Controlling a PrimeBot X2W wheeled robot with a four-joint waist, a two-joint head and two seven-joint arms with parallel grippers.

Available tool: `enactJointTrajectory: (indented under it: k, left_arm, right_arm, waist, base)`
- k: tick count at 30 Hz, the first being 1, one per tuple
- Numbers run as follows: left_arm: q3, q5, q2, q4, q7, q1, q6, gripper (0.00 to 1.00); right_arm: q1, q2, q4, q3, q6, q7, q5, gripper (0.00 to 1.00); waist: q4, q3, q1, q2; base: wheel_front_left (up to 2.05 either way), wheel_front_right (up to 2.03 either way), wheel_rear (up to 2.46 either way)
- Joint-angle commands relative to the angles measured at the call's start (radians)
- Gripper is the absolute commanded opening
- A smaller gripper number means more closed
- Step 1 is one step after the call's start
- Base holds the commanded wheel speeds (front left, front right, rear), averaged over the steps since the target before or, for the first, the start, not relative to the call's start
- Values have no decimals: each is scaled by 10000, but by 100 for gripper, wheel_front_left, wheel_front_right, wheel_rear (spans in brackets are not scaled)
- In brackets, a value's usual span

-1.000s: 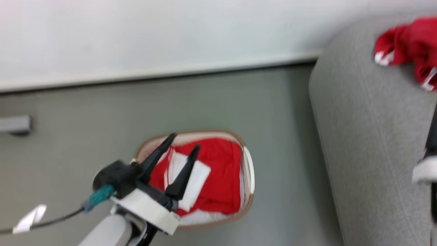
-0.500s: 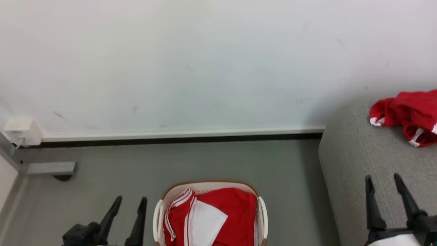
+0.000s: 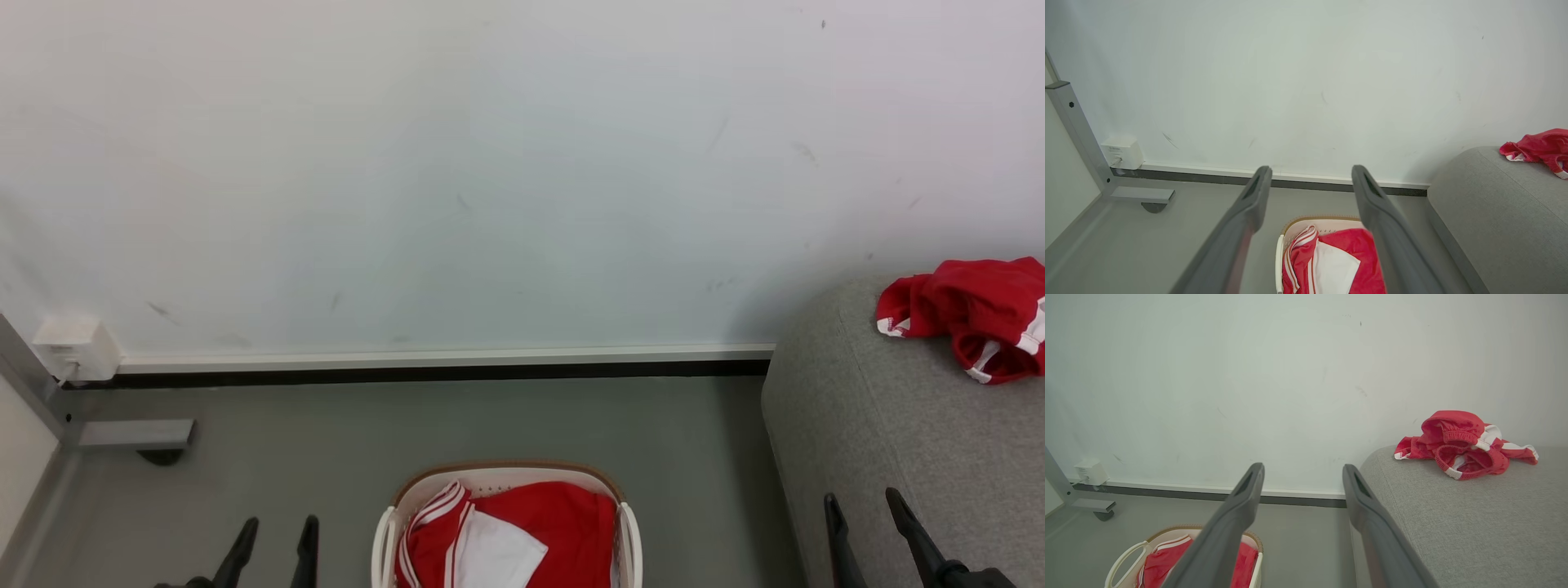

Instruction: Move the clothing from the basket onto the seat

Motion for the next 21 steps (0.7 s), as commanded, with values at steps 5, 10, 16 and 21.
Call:
enactJointTrajectory:
  k: [5, 10, 16, 21]
  left_arm:
    - [199, 270, -144, 102, -5, 45, -97, 100]
    - [197, 300, -217, 128, -5, 29, -122, 100]
    - [-75, 113, -44, 143, -5, -93, -110, 100]
    - [-733, 69, 234, 419, -5, -649, -112, 100]
  right_arm:
    - [15, -31, 78, 19, -25, 2, -6, 100]
    - [26, -30, 85, 104, -25, 2, -24, 100]
    - [-185, -29, -20, 263, -25, 2, -61, 100]
    - [-460, -30, -264, 425, -25, 2, -272, 100]
  waist:
    - [4, -5, 2, 0]
    - [-44, 58, 2, 0]
    - [-288, 364, 2, 0]
    - [-578, 1075, 2, 0]
  base:
    - [0, 0, 0]
    - [0, 0, 0]
    - [0, 0, 0]
    - [0, 0, 0]
